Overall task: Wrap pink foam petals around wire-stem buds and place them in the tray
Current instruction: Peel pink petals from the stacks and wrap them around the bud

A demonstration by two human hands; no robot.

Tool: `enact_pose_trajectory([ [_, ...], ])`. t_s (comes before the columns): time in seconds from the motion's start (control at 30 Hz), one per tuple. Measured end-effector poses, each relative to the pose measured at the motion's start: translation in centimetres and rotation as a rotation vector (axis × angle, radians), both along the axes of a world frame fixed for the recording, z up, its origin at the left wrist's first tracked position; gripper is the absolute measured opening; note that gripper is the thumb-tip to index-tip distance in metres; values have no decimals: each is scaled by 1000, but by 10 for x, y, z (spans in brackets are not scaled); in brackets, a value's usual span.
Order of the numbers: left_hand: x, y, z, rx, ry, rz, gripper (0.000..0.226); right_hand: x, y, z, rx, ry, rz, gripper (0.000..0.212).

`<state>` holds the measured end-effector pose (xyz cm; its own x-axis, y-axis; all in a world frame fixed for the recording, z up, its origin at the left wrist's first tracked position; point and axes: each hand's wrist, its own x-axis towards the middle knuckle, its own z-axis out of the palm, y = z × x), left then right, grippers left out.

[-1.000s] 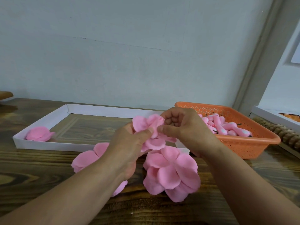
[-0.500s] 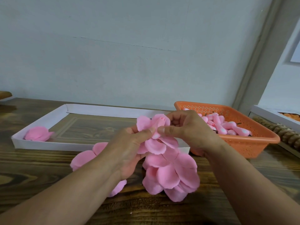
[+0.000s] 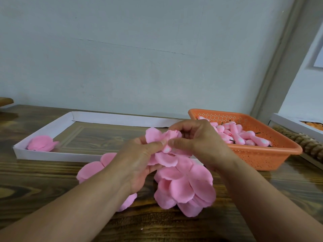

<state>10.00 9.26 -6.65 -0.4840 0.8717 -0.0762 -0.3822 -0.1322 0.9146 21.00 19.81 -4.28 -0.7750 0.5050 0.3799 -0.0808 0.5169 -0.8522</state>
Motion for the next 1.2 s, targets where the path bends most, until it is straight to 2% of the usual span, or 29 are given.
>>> enact_pose_trajectory([
  [0.1, 0, 1, -1, 10, 8, 2, 10, -2, 0, -1, 47, -11, -82, 11],
  [0.23, 2, 2, -3, -22, 22, 36, 19, -4, 1, -3, 57, -31, -134, 9],
  [0.33, 2, 2, -1, -86, 68, 108, 17, -4, -1, -2, 102, -84, -115, 18],
  [0.43, 1, 1, 1, -99, 57, 155, 16, -3, -4, 2, 200, -114, -107, 28],
  [0.7, 3, 1, -1, -125, 174, 146, 19, -4, -14, 8, 495, -250, -127, 23],
  [0.83, 7, -2, 1, -92, 259, 106, 39, -3, -11, 8, 442, -195, -171, 24],
  [1.0, 9, -4, 3, -60, 299, 60, 34, -4, -5, 5, 237, -134, -153, 39],
  [1.07, 10, -5, 5, -74, 301, 43, 33, -4, -2, 4, 219, -151, -151, 43],
  [1.2, 6, -2, 8, -189, 180, 77, 42, -2, -1, 5, 269, -170, -175, 27],
])
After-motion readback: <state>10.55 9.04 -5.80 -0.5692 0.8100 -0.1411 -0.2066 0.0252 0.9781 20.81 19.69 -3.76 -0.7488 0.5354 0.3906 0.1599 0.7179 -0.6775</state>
